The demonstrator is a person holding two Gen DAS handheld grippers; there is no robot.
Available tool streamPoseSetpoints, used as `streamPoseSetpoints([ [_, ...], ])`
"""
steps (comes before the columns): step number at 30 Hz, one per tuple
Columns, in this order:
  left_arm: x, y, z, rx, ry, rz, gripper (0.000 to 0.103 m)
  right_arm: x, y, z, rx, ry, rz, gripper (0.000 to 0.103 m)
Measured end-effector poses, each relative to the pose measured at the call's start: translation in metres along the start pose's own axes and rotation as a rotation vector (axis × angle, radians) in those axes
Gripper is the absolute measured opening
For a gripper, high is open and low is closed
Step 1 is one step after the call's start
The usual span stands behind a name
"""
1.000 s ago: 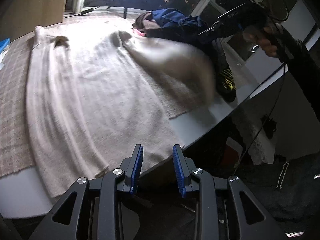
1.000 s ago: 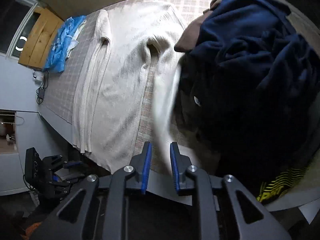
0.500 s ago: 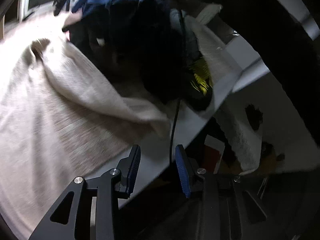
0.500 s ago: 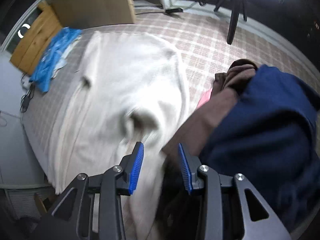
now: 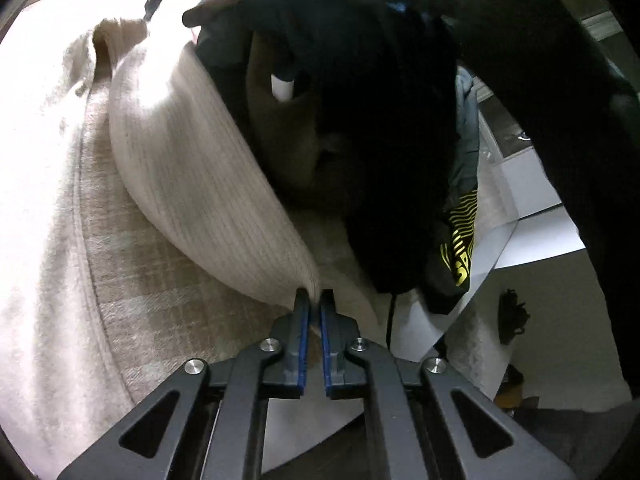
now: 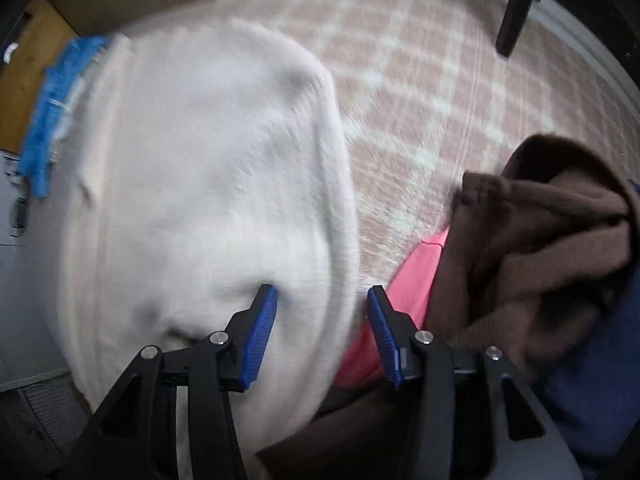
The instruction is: Fold clothes
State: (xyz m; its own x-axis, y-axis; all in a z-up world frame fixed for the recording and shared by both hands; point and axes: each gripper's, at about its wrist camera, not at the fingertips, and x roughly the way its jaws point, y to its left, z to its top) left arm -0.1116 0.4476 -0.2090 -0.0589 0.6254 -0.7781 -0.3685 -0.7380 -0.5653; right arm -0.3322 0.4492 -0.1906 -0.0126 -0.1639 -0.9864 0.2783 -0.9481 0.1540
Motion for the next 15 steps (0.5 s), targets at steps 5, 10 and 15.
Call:
streamPoseSetpoints([
  [5, -0.033, 0.0, 0.001, 0.016, -0.066, -0.056, 0.004, -0.012, 0.006, -0.001, -0.039, -0.02, 0.087, 0.008],
  [10, -0.07, 0.006, 0.005, 0.012, -0.138, -0.138, 0.004, -0.063, -0.014, 0.006, 0.083, -0.15, 0.237, 0.007],
  [15, -0.109, 0.044, -0.013, -0.082, -0.209, -0.211, 0.0, -0.115, 0.003, 0.022, 0.067, -0.218, 0.185, 0.007],
])
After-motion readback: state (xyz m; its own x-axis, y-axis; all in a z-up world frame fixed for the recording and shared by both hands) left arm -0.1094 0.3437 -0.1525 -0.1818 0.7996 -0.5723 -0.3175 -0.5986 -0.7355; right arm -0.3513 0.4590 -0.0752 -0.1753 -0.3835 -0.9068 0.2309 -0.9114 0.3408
